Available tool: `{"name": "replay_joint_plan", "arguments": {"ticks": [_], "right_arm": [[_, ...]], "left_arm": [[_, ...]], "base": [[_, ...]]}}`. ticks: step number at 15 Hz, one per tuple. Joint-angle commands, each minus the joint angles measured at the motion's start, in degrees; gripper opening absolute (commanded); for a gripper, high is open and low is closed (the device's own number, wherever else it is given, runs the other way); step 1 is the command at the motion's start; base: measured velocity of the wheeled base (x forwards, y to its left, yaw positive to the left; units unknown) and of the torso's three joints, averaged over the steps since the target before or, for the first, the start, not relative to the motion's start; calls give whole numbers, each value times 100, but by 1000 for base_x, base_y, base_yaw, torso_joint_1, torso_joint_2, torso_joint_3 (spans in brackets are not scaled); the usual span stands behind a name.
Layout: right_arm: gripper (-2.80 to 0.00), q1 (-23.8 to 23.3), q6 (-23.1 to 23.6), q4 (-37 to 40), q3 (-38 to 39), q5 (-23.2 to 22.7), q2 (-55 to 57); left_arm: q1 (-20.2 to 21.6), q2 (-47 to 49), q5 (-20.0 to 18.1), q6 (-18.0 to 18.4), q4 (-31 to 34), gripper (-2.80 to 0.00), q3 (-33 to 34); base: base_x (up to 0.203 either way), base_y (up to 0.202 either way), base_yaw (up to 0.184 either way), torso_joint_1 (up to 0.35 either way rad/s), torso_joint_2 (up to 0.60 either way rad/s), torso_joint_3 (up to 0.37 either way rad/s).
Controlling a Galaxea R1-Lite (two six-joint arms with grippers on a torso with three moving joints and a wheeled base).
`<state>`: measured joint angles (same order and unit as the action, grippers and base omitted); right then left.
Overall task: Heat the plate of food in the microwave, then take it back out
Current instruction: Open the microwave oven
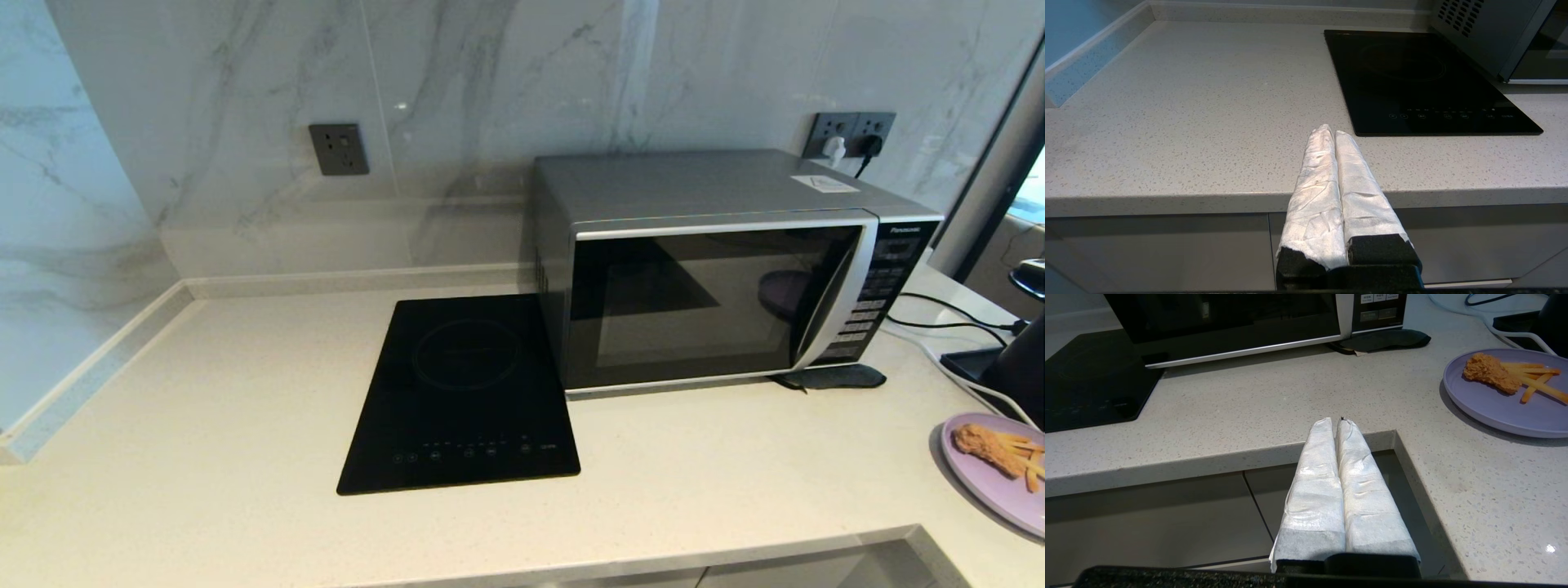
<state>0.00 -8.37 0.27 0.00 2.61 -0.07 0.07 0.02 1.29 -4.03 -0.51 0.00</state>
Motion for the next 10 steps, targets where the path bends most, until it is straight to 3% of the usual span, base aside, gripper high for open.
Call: {"name": "replay_joint_plan", "arguments": {"ticks": [1,10], "right_arm": [[-280,0,-15,0,9,3,7],[-280,0,-15,8,0,3,7]], "left_arm": [[1,6,3,-1,-2,-280,0],[1,6,3,-1,-2,-280,0]], "base": [[0,0,0,0,0,0],[0,0,0,0,0,0]]}}
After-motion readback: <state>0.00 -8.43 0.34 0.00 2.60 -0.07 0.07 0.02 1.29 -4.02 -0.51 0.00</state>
